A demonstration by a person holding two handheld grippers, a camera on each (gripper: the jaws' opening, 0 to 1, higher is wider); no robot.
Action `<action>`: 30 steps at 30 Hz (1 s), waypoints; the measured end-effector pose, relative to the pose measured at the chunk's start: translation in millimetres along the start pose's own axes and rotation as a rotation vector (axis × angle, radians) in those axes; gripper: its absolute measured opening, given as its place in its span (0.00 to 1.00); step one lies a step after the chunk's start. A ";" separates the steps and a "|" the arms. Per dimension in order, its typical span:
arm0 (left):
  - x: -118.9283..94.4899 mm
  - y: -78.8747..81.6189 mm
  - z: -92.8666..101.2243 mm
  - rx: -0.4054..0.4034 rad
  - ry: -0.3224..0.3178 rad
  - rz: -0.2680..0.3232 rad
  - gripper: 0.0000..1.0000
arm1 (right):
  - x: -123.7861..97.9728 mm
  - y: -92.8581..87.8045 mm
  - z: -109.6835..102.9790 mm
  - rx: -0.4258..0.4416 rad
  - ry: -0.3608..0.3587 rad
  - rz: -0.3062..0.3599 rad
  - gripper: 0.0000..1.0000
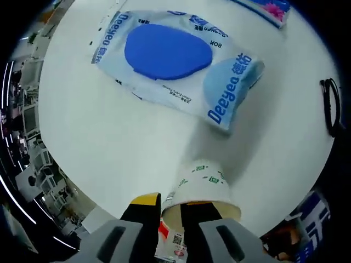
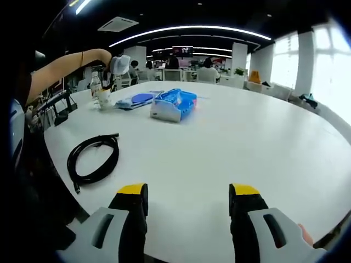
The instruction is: Arrange the tabletop items into an orderly group along one side of the table until the central work area is clear of visible clutter.
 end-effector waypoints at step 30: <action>-51.1 -31.2 0.1 -0.179 0.063 0.281 0.22 | 2.3 7.1 -11.3 -0.032 0.042 0.008 0.58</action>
Point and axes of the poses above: the point that each gripper's makers call its tool centre point, and the gripper's own axes: x roughly forward along the fingers, z roughly to its right, y roughly out of its top, the point moved 5 cm from there along -x, roughly backward along the fingers, and after that the axes turned 3 degrees about x, right-handed, at the moved point
